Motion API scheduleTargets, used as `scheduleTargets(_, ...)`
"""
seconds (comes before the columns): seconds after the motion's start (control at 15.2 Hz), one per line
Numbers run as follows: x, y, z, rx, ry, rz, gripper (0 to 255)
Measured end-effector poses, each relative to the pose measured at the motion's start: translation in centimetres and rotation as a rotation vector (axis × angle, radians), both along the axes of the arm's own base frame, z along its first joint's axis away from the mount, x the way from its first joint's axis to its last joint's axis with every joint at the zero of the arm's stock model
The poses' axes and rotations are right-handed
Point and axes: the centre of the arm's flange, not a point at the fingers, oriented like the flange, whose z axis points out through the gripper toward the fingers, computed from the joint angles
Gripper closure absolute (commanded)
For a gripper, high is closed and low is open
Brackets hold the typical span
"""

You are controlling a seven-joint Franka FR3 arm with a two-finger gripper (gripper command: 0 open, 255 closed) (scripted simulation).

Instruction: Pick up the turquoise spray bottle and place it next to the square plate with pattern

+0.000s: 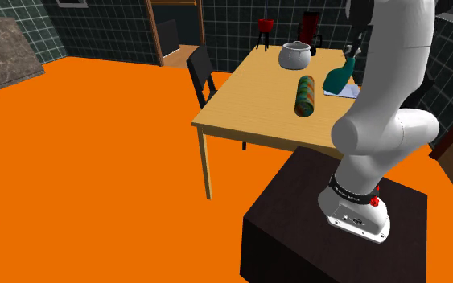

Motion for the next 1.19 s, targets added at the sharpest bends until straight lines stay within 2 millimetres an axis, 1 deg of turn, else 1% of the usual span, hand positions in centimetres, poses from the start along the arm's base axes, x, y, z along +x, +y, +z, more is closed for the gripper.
scheduleTargets(0.2,-2.8,-2.7,-0.2,0.0,0.0,0.001,255)
scheduleTargets(0.33,-3.9,-3.5,-0.8,0.0,0.0,0.001,255)
scheduleTargets(0.66,-4.3,-3.7,-3.3,0.001,0.0,0.002,255)
scheduleTargets(1.19,-4.2,-3.8,-7.4,0.001,-0.001,0.002,255)
